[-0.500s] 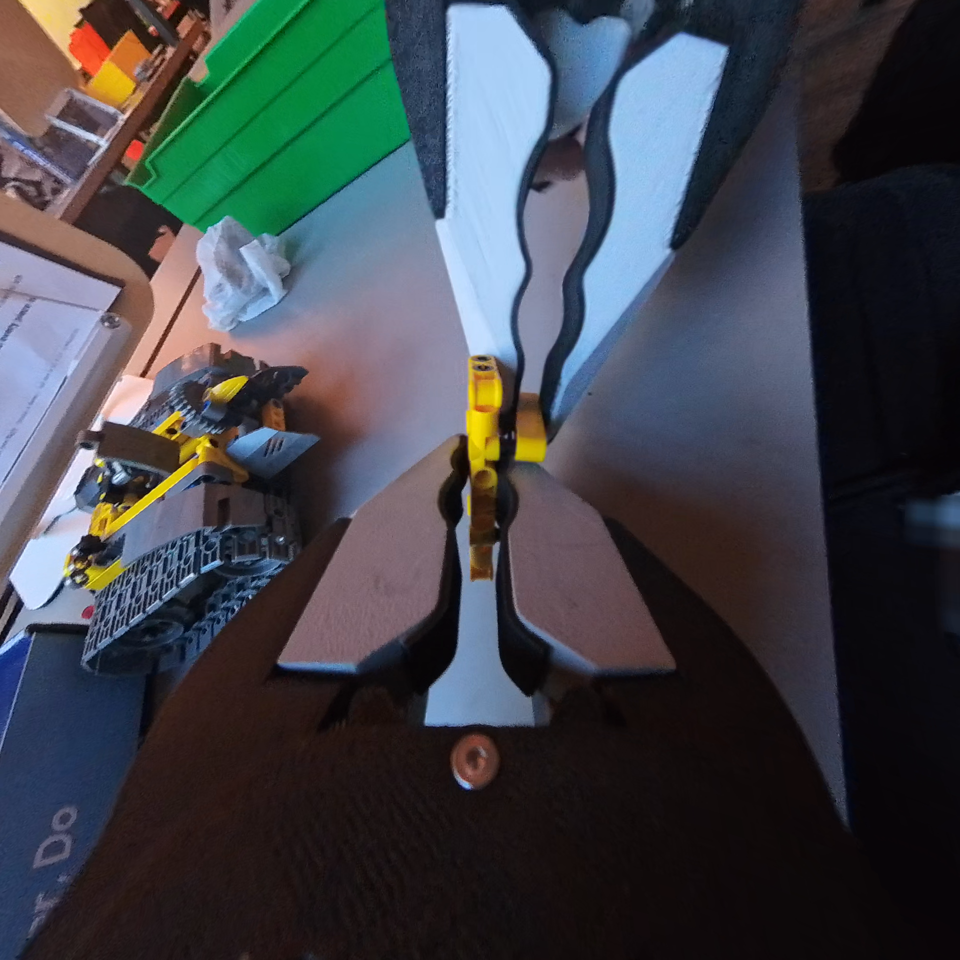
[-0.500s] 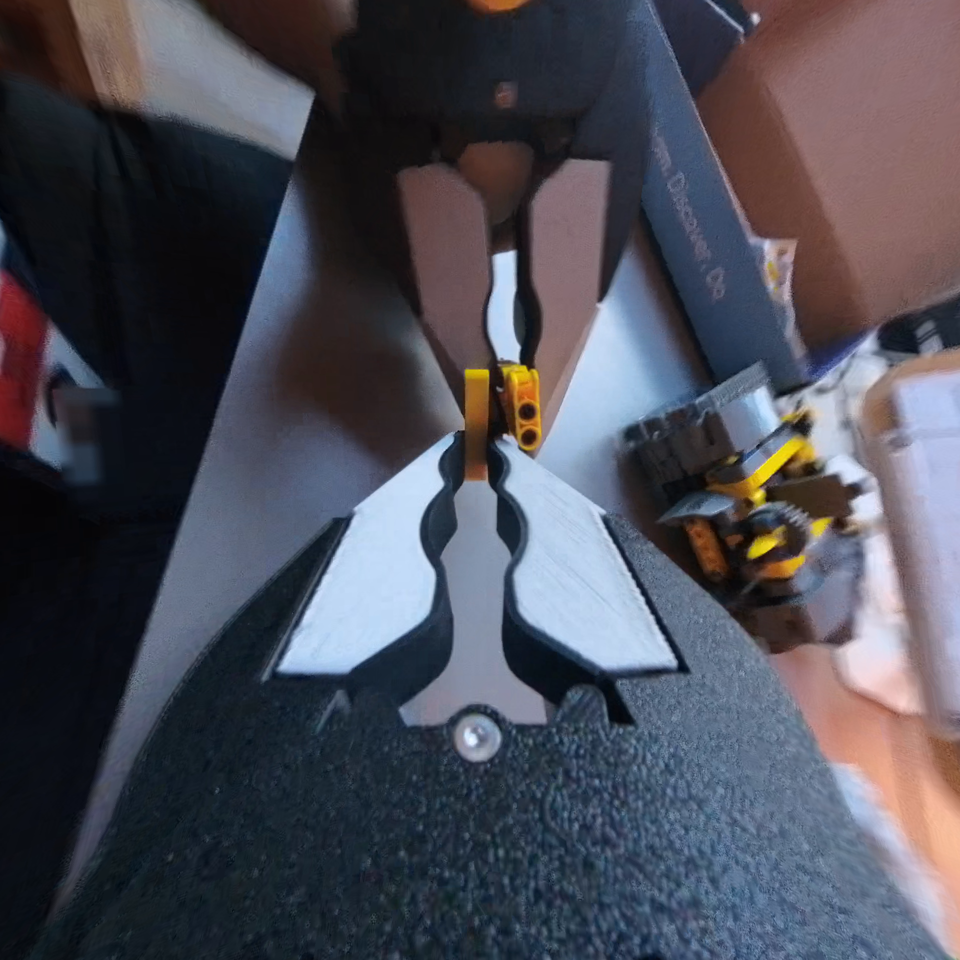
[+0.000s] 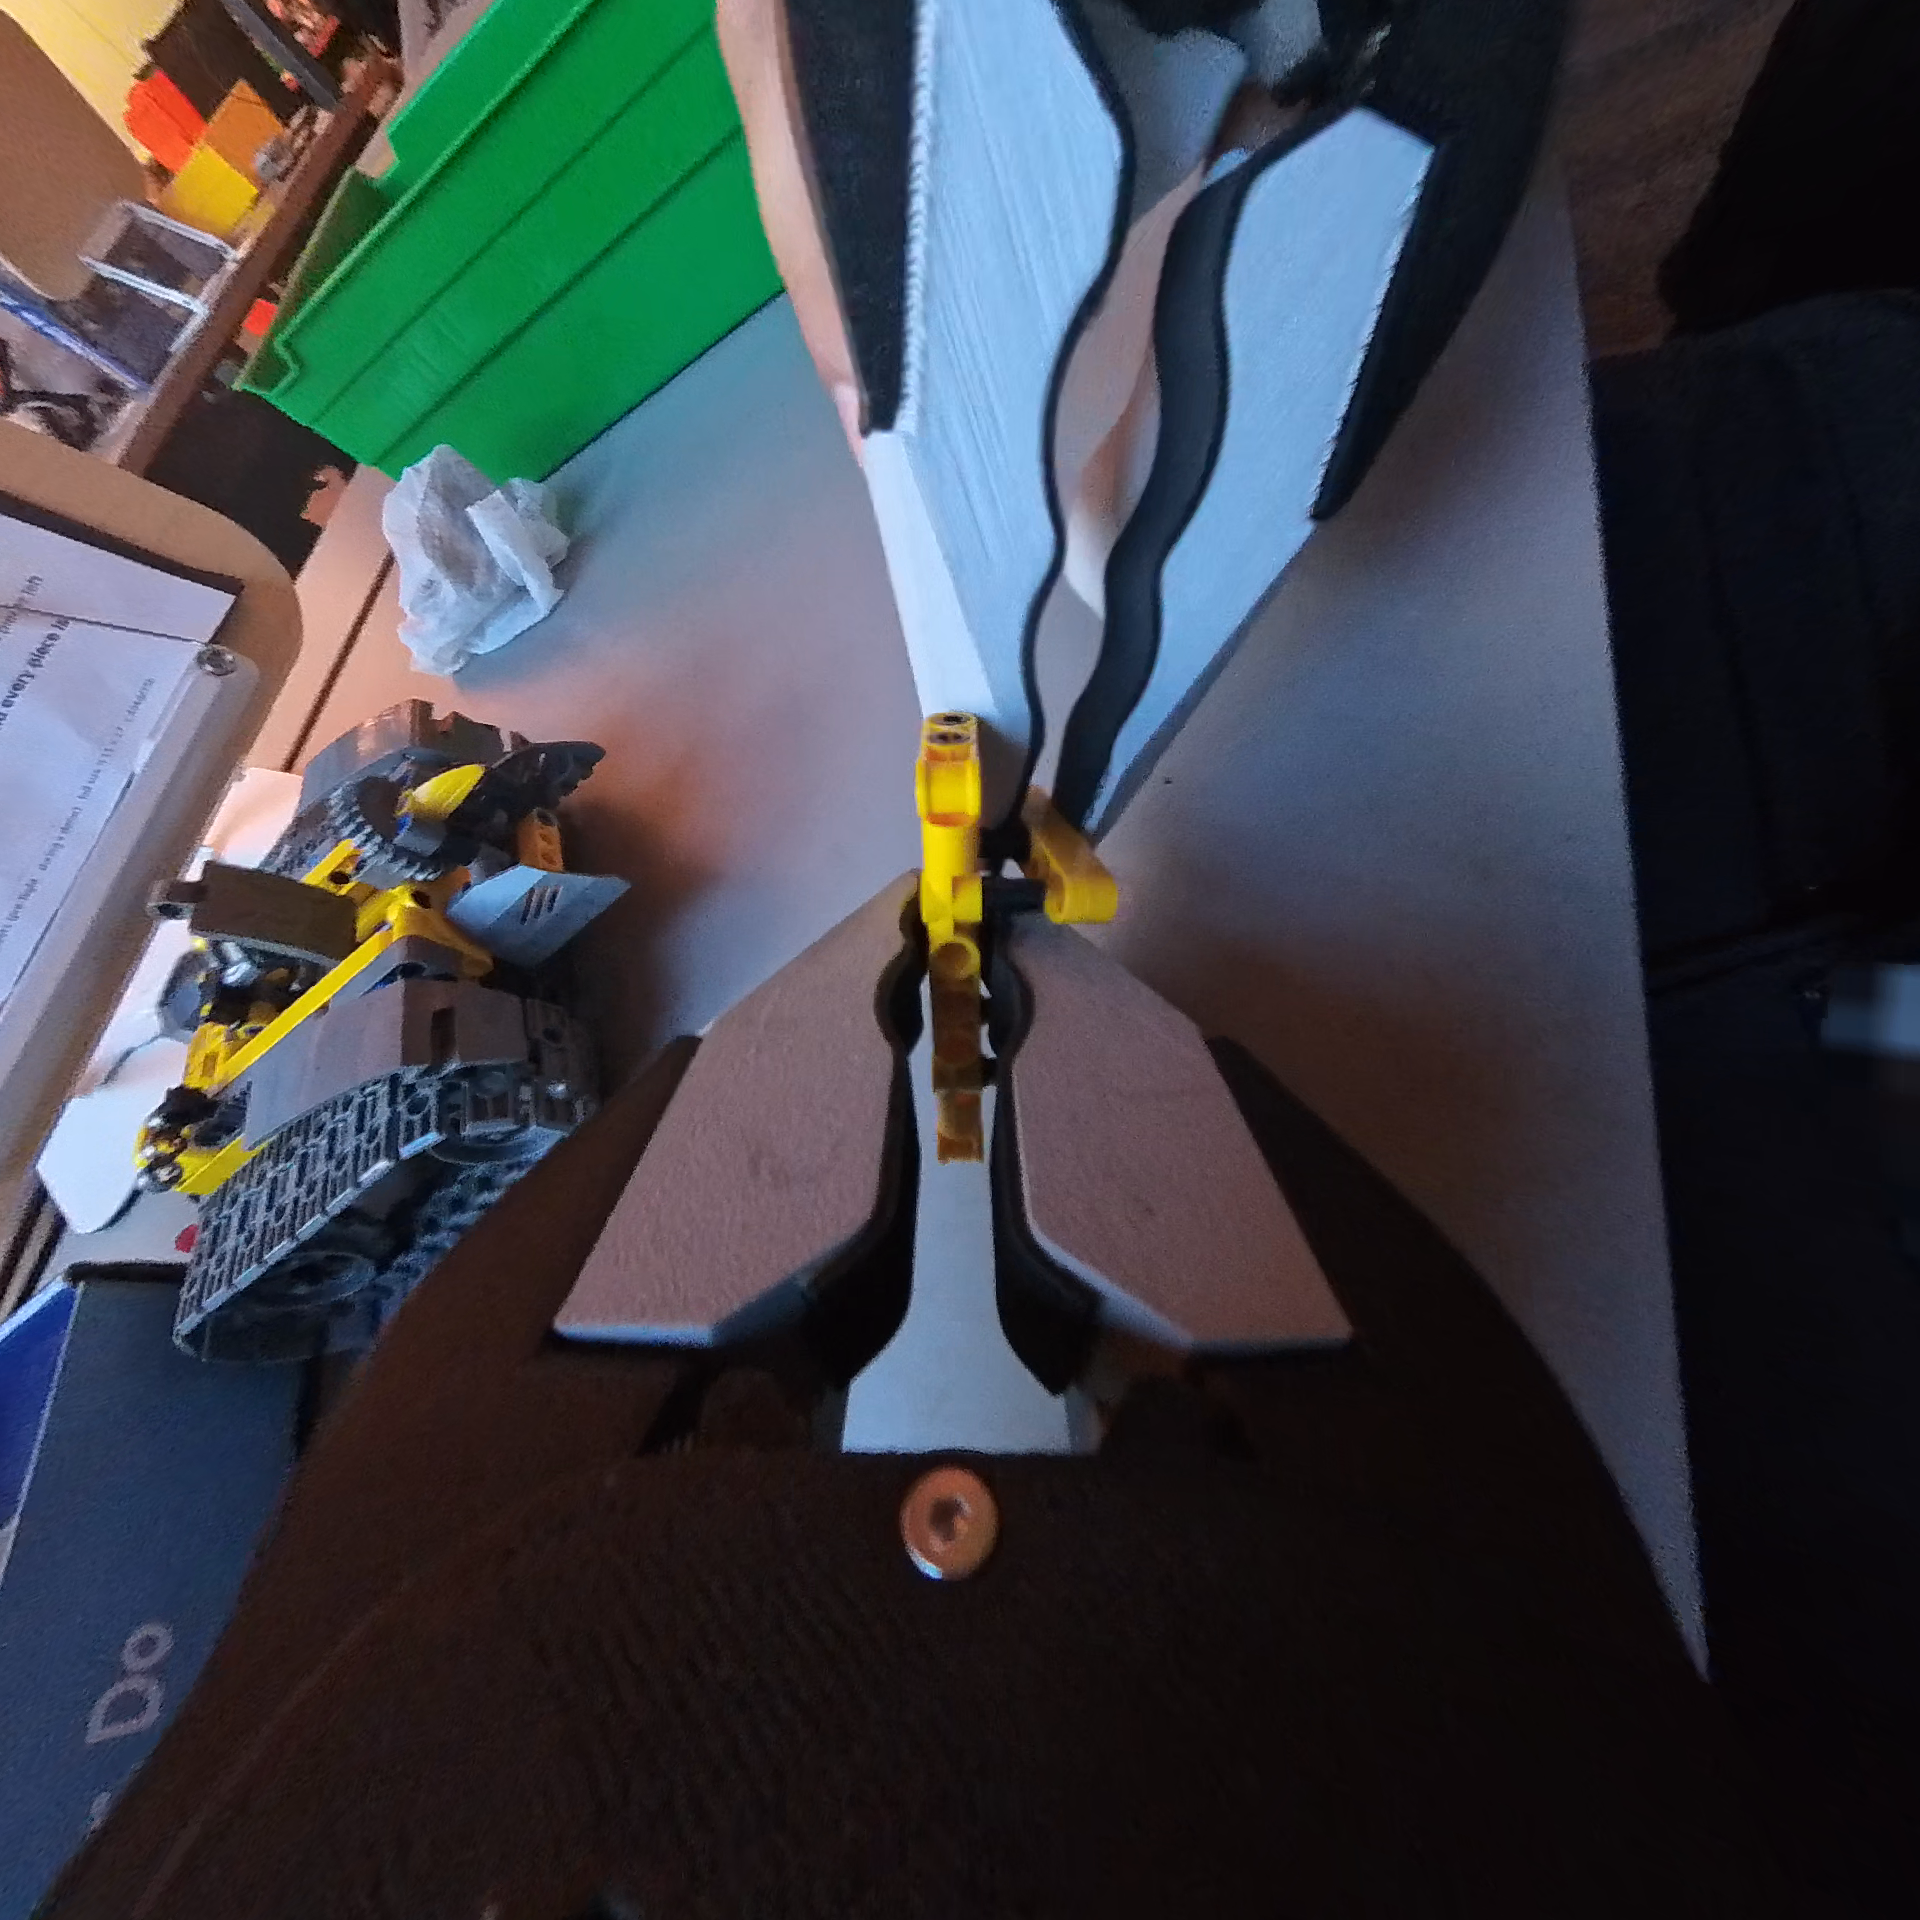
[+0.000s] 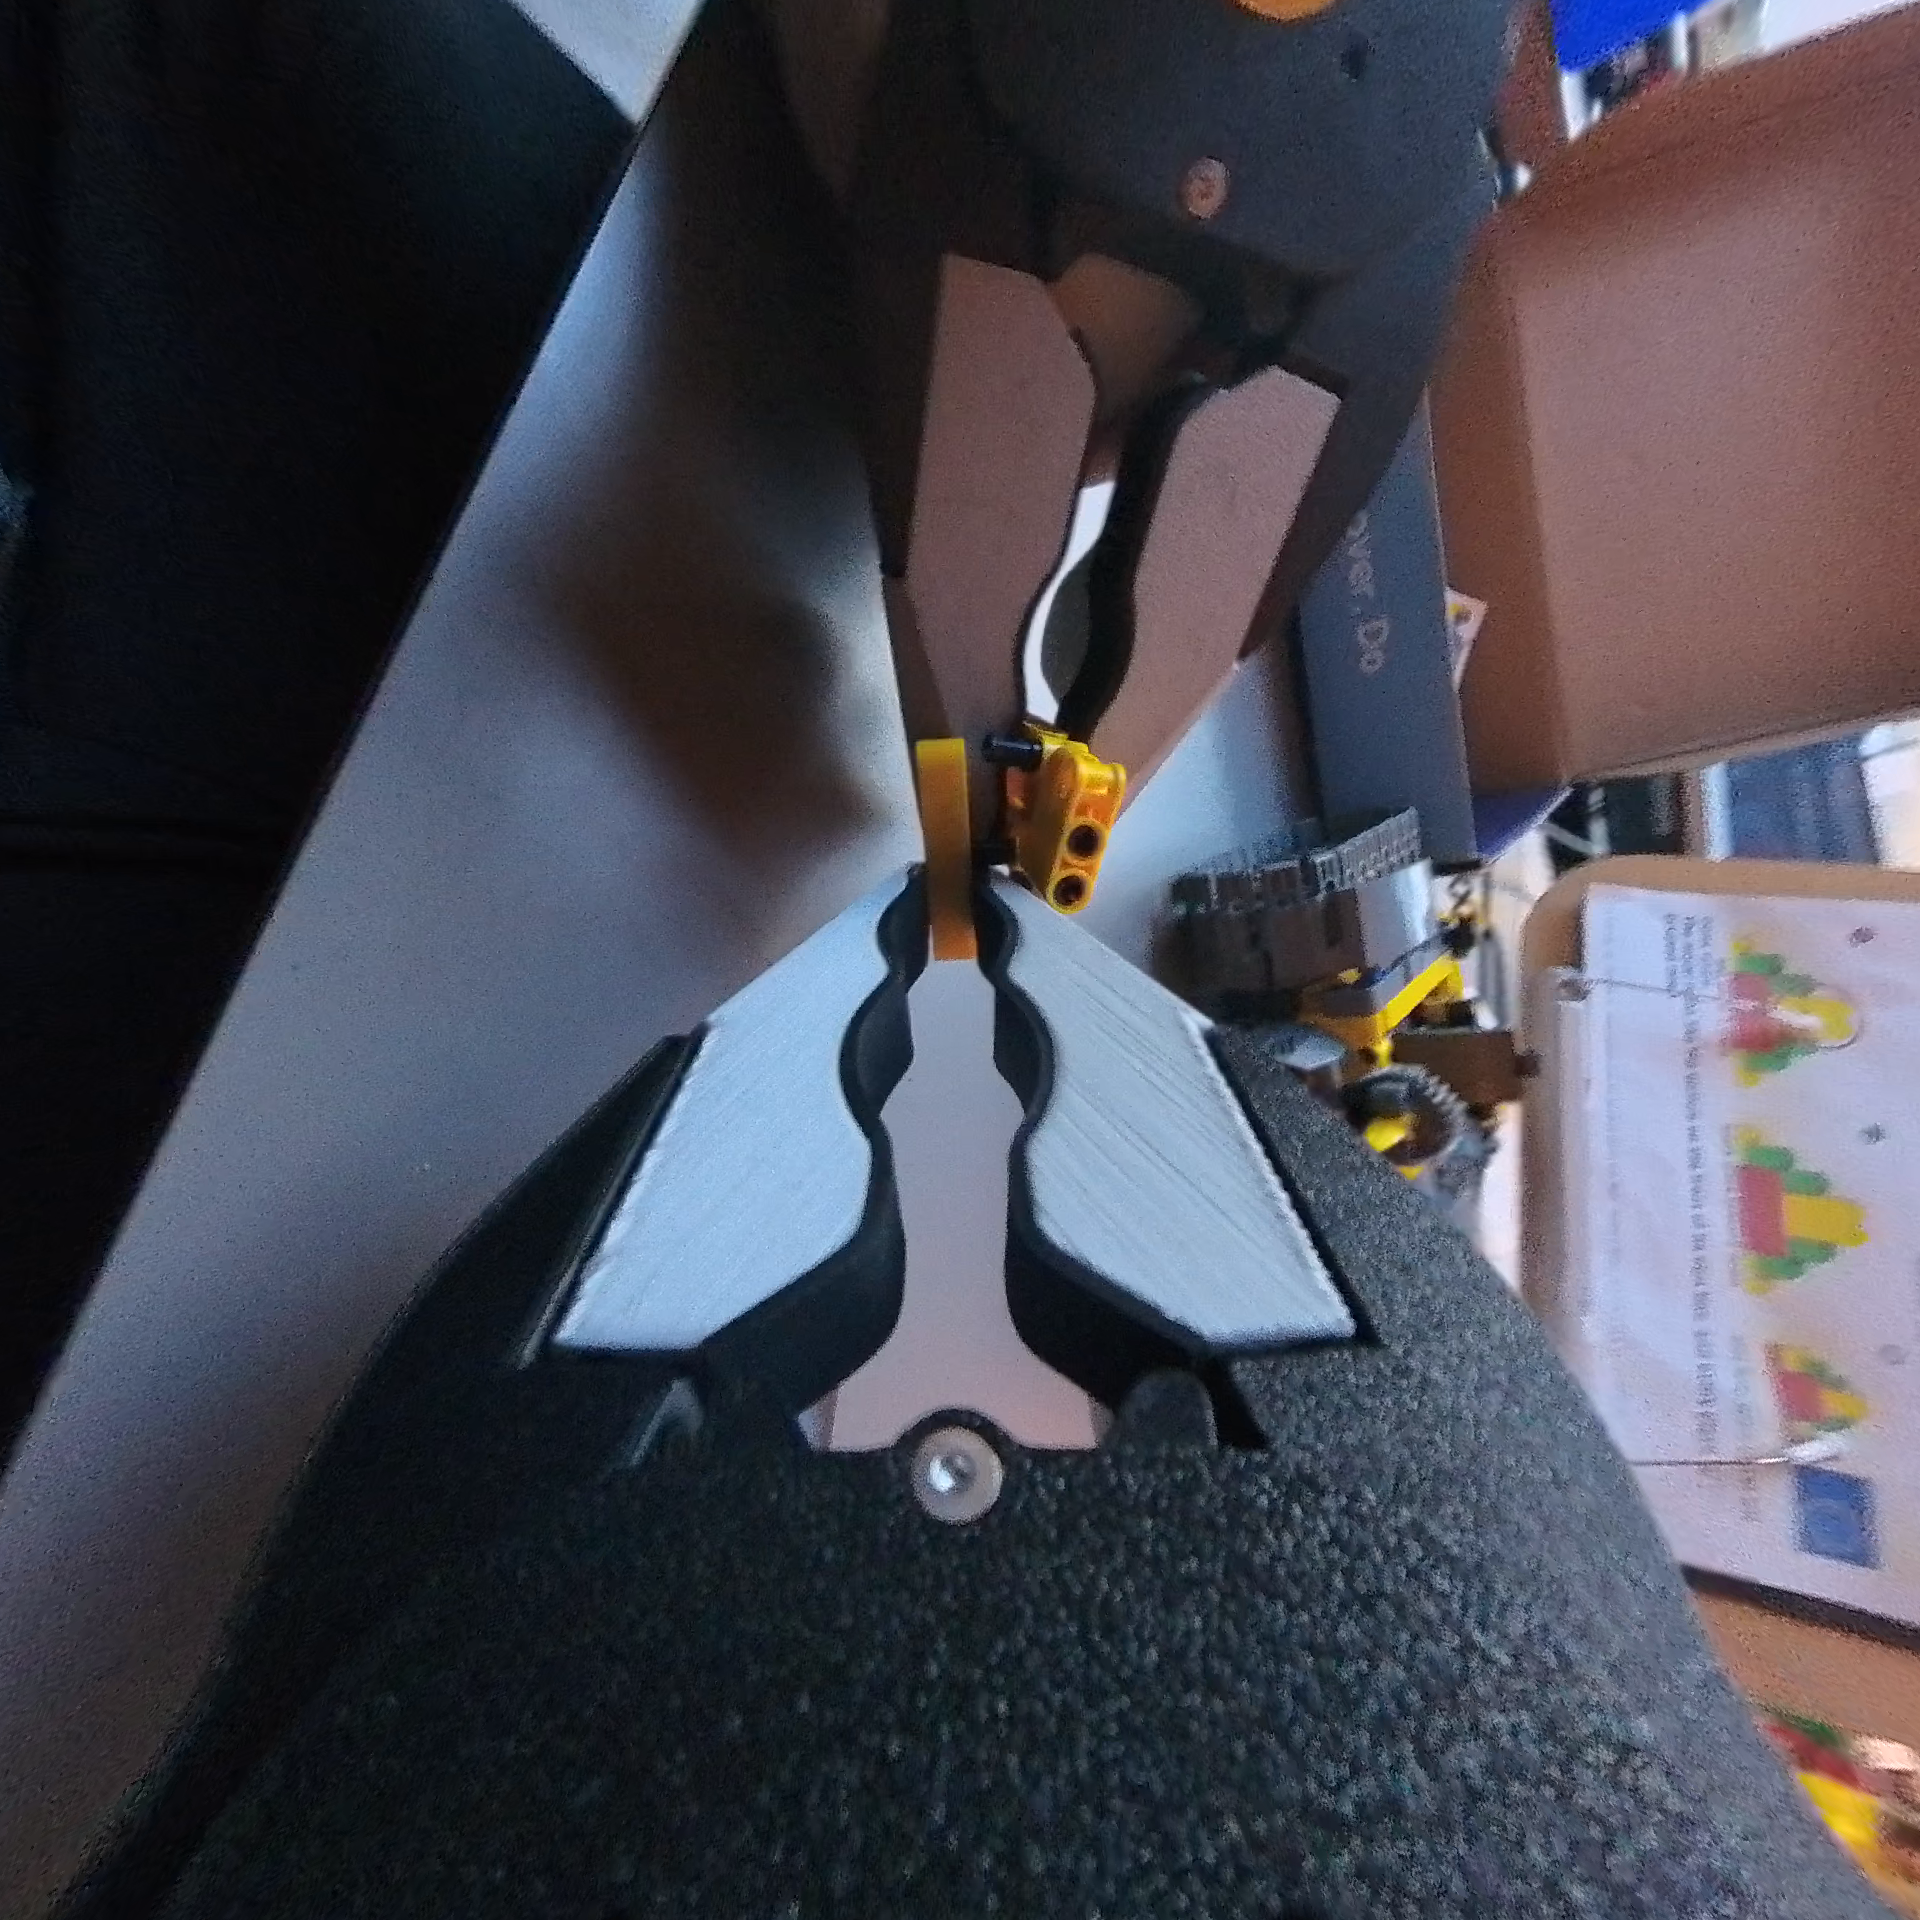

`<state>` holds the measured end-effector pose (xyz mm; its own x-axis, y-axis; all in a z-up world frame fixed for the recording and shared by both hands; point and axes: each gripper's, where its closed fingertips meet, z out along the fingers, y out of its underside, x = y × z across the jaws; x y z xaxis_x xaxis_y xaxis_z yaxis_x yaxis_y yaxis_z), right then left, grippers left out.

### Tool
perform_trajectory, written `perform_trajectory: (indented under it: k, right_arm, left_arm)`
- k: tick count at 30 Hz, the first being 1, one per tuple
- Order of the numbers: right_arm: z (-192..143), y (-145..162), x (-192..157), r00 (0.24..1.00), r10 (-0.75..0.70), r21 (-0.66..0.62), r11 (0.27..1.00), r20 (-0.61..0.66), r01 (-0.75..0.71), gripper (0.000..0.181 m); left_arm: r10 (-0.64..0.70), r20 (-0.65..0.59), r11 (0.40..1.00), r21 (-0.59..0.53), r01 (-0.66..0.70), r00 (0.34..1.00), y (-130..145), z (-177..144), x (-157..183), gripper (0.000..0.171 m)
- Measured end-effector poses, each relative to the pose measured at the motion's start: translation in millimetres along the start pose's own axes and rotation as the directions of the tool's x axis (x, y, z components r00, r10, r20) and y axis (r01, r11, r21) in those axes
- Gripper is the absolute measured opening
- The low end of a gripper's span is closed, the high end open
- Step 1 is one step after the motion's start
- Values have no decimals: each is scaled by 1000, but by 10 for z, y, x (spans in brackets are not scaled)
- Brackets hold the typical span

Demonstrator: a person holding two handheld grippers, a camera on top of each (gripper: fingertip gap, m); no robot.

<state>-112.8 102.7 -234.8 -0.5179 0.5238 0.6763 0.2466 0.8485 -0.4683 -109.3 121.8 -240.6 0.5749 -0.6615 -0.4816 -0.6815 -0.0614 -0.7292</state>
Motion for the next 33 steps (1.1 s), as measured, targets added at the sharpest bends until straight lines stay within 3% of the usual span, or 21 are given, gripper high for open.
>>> perform_trajectory:
  k: [1,3,4,8,11,15,19,22,23,24,25,28,33]
  right_arm:
    - [10,11,-25,993,109,-9,994,48,-109,6]
    - [-18,-120,-201,892,376,0,922,251,-388,5]
    - [-56,-201,-225,853,430,27,889,297,-457,5]
    - [-163,-106,-9,851,489,61,859,191,-508,6]
    - [-335,-50,110,807,568,108,803,162,-586,6]
    - [-585,256,329,790,613,142,782,-2,-607,6]
    - [-664,564,307,679,734,89,676,-4,-731,6]
    - [-631,821,238,591,807,0,591,-22,-807,6]
    - [-610,914,192,585,810,-49,583,-34,-811,6]
    - [-583,989,130,581,813,-104,575,-33,-811,6]
    - [-554,1042,61,572,820,-160,563,-20,-811,6]
    - [-458,1123,-106,547,837,-285,529,18,-800,12]
    - [-418,1009,99,606,795,-209,589,-23,-781,27]
  left_arm:
    - [-7,39,1000,-6,7,999,9,-1,-56,5]
    - [-34,138,999,-26,38,990,66,-25,-229,5]
    - [-65,157,997,-22,70,985,85,-44,-291,5]
    - [-100,127,995,8,100,987,60,-62,-290,5]
    - [-43,133,999,-24,47,990,80,-27,-242,5]
    - [13,124,994,-106,1,992,169,54,-187,5]
    - [122,122,974,-207,-95,985,263,151,-100,5]
    - [14,74,981,-194,0,997,226,148,-60,15]
    - [-4,77,982,-187,18,997,222,143,-78,22]
    - [-12,67,982,-187,24,998,225,139,-71,19]
    - [-7,57,982,-190,17,998,232,138,-56,6]
    - [51,70,979,-203,-35,996,241,156,-34,5]
    - [87,103,977,-201,-65,991,235,153,-56,5]
